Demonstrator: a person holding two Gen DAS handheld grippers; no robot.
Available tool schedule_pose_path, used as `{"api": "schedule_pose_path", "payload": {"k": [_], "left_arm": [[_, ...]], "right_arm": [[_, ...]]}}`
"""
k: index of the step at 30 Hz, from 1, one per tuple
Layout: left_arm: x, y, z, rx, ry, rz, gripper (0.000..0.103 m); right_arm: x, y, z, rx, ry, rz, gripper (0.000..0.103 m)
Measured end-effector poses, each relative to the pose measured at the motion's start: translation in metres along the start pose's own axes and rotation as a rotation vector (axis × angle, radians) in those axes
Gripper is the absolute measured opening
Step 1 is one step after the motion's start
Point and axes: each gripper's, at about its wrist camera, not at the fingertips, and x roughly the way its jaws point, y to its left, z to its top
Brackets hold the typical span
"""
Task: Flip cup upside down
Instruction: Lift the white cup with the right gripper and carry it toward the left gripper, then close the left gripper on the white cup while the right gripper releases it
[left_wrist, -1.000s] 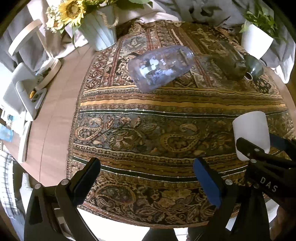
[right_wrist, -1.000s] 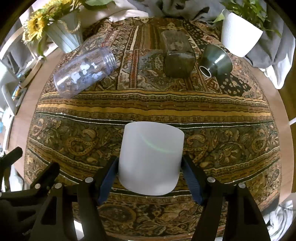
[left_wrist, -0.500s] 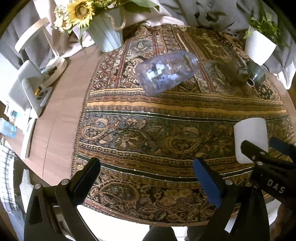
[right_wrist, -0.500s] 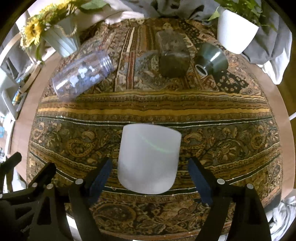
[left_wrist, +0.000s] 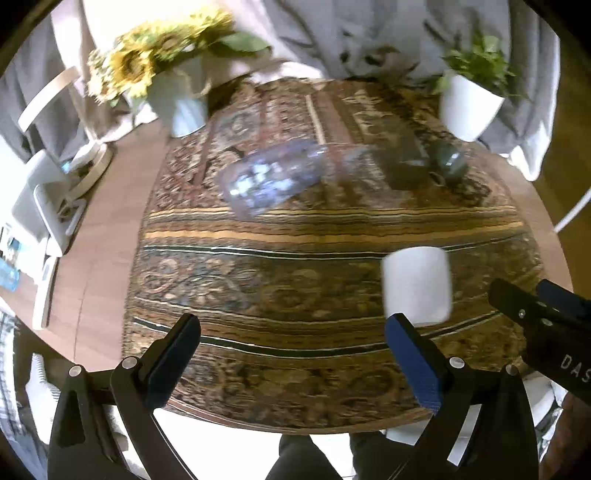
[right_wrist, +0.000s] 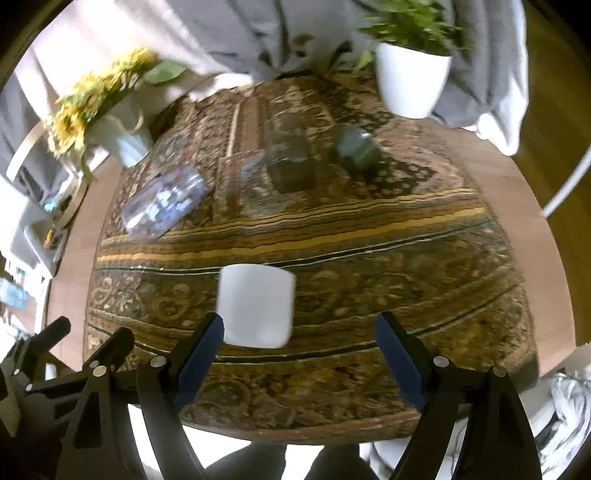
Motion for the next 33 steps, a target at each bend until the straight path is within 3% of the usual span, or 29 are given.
{"api": "schedule_pose_path", "payload": {"k": [11, 17, 24, 29, 33], "left_arm": [[0.001, -0.061, -0.003, 0.038, 0.011, -0.109, 0.102], [0.032, -0.081, -0.007, 0.005, 0.079, -0.182, 0.101], [0.059, -0.094, -0.007, 0.016, 0.089, -0.124, 0.095], [0.070, -0.098, -0.003, 0.022, 0.100, -0.118, 0.085], [0.074, -0.101, -0.002, 0.028, 0.109, -0.120, 0.067]], "right_arm": [[-0.014, -0.057, -0.004, 0.039, -0.015, -0.036, 0.084], [0.000, -0.082, -0.009, 0.062, 0.018, -0.061, 0.084], [0.020, -0.100, -0.012, 0.069, 0.055, -0.090, 0.084], [0.029, -0.105, -0.013, 0.071, 0.069, -0.095, 0.084], [0.032, -0.108, -0.012, 0.072, 0.077, -0.094, 0.084]]}}
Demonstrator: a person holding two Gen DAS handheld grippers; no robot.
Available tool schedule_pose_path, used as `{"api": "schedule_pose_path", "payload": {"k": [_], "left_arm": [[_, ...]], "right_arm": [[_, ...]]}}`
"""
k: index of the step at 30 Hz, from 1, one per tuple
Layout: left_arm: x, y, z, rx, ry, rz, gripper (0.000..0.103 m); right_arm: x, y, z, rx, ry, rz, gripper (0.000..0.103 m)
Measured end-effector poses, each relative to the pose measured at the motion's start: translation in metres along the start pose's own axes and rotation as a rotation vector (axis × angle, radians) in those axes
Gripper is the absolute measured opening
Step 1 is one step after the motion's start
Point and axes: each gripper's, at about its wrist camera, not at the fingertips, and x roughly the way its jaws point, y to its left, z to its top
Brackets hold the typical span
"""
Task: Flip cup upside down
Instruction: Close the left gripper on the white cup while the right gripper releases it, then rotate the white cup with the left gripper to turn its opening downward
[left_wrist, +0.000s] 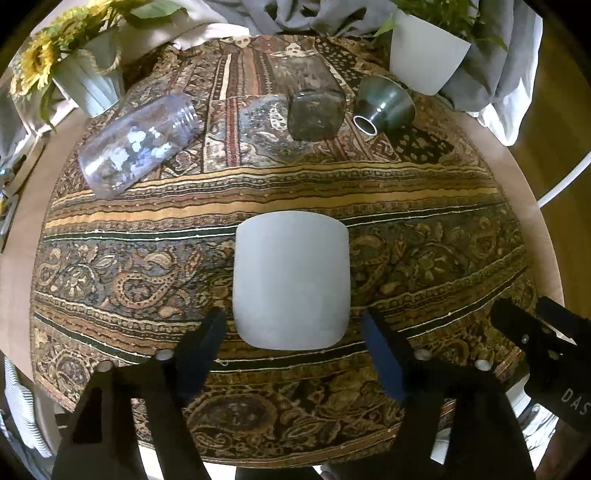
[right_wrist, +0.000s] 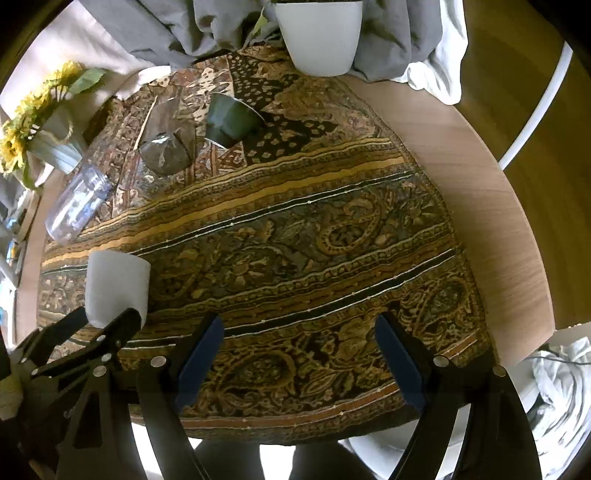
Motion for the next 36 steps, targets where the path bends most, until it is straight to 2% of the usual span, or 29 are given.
{"api": "schedule_pose_path", "payload": {"k": [1, 9, 21, 24, 36], "left_arm": [[0.000, -0.001, 0.000, 0.003, 0.002, 0.008, 0.064], [-0.007, -0.002, 0.001, 0.002, -0.003, 0.003, 0.064], [-0.028, -0.002, 0.012, 0.014, -0.017, 0.000, 0.063], [-0.022, -0.002, 0.016, 0.012, 0.001, -0.013, 0.062], [-0.022, -0.001, 0.021, -0.001, -0.028, -0.024, 0.062]], "right_arm": [[0.000, -0.001, 0.000, 0.000, 0.000, -0.001, 0.084], [-0.001, -0.003, 0.005, -0.003, -0.010, 0.005, 0.084], [-0.008, 0.007, 0.013, -0.010, -0.029, 0.072, 0.084], [-0.008, 0.006, 0.016, -0.004, -0.034, 0.072, 0.084], [-0.009, 0.000, 0.020, 0.024, -0.043, 0.056, 0.084]]}}
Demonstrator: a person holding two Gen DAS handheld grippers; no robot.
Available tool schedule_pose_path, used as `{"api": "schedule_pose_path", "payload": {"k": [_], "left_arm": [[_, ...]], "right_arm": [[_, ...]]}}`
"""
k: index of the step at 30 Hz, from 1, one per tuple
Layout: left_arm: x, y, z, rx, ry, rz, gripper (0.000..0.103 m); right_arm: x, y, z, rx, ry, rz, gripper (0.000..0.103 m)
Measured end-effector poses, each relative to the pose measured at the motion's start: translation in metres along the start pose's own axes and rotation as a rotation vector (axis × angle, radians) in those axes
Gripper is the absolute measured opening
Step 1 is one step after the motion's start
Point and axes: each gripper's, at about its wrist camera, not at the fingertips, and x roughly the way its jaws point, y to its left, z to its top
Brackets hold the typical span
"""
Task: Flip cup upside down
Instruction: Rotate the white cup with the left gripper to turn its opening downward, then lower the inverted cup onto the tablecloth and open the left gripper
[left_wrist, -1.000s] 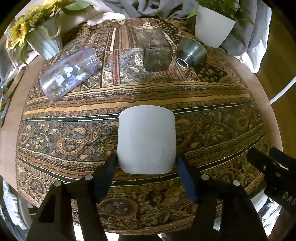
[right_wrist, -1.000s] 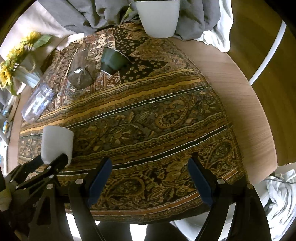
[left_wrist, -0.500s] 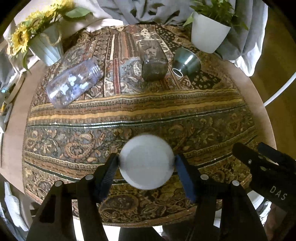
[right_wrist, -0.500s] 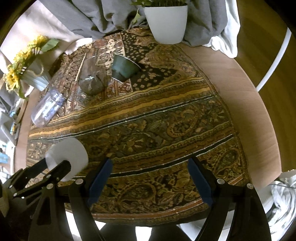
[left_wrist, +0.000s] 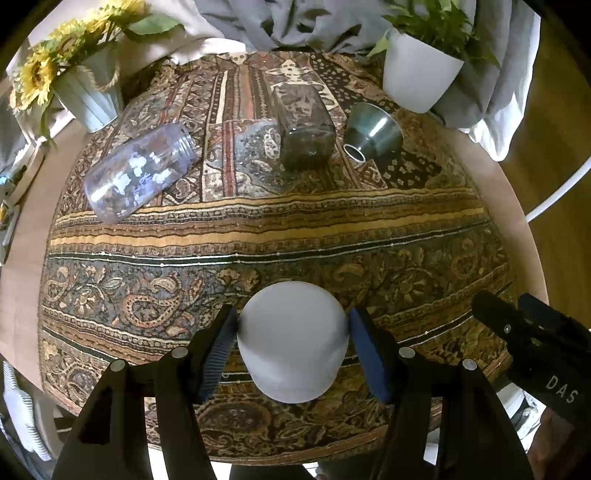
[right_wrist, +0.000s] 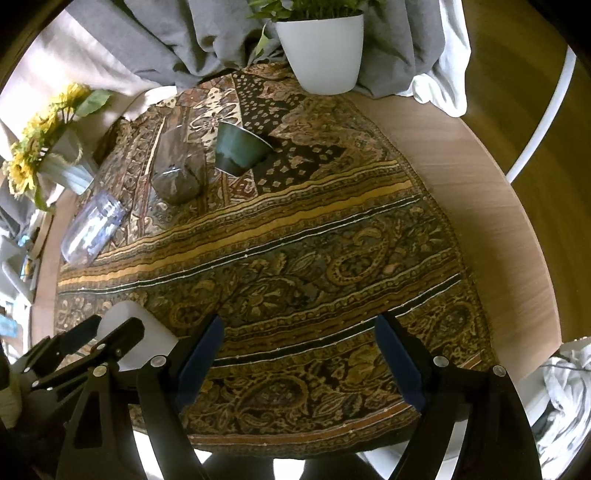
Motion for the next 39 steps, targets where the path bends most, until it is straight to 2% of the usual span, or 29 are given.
{"api": "schedule_pose_path", "payload": {"k": [6, 14, 17, 30, 32, 34, 39], "left_arm": [[0.000, -0.003, 0.015, 0.011, -0.042, 0.008, 0.061], [0.004, 0.000, 0.028, -0.010, -0.074, 0.000, 0.060], [0.014, 0.001, 0.027, -0.013, -0.051, 0.005, 0.060], [0.023, -0.007, 0.038, 0.033, -0.038, 0.027, 0.060], [0.023, -0.008, 0.039, 0.036, -0.035, 0.026, 0.065], [0.022, -0.008, 0.039, 0.042, -0.037, 0.030, 0.075], [0.008, -0.008, 0.040, 0.037, -0.078, 0.036, 0.089]], "right_arm": [[0.001, 0.002, 0.001, 0.000, 0.000, 0.002, 0.084], [-0.004, 0.004, 0.013, 0.001, -0.049, -0.014, 0.084], [-0.004, 0.003, 0.015, -0.003, -0.054, -0.025, 0.084], [-0.003, 0.001, 0.016, 0.008, -0.047, -0.027, 0.084], [-0.003, 0.001, 0.017, 0.013, -0.047, -0.027, 0.084], [-0.003, 0.002, 0.017, 0.009, -0.049, -0.033, 0.084], [-0.006, 0.001, 0.019, 0.017, -0.052, -0.038, 0.084]]}}
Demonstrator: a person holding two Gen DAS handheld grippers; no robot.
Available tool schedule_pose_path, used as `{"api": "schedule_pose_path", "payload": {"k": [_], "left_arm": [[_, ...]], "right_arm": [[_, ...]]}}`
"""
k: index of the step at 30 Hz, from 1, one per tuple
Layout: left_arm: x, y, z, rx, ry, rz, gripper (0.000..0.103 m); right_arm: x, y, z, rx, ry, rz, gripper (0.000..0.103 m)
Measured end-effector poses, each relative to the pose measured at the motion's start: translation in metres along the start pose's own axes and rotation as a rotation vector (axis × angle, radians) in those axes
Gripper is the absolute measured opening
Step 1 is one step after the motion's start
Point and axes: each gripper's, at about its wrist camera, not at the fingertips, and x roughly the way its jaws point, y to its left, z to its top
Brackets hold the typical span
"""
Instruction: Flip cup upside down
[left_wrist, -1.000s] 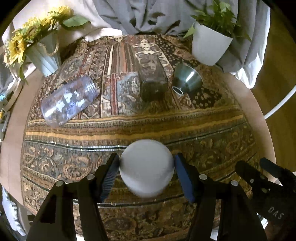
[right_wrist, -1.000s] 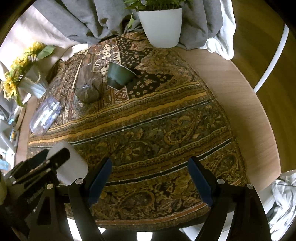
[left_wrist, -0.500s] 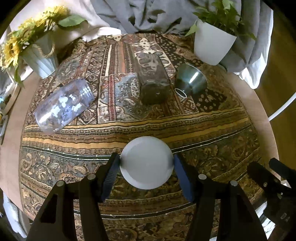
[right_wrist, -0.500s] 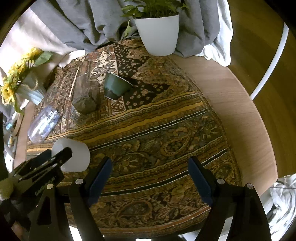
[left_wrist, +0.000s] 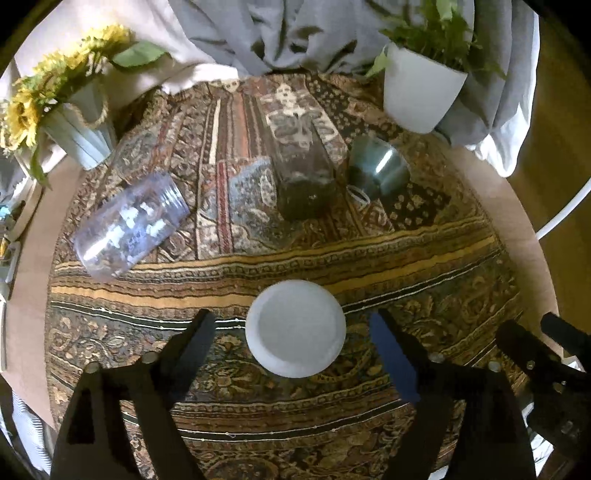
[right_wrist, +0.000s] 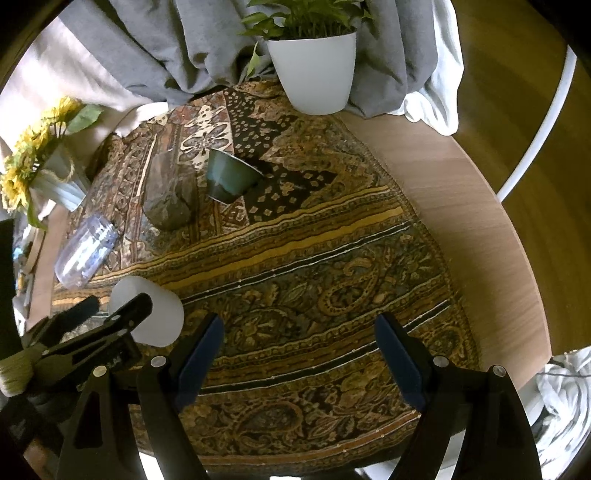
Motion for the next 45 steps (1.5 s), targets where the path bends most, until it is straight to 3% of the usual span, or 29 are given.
{"api": "schedule_pose_path", "payload": {"k": [8, 12, 28, 45], "left_arm": [[-0.037, 0.013, -0.003, -0.017, -0.065, 0.051, 0.100], [-0.054, 0.028, -0.012, -0.062, -0.073, 0.059, 0.103], [-0.070, 0.066, -0.054, -0.084, -0.018, 0.127, 0.103], [-0.088, 0.079, -0.058, -0.085, -0.038, 0.116, 0.103]], "right_arm": [[-0.013, 0.005, -0.001, 0.010, 0.001, 0.010, 0.084], [-0.022, 0.016, -0.006, -0.009, -0.002, 0.021, 0.091], [-0.040, 0.050, -0.034, -0.063, 0.027, 0.025, 0.093], [-0.051, 0.070, -0.045, -0.076, 0.020, 0.034, 0.093]]}}
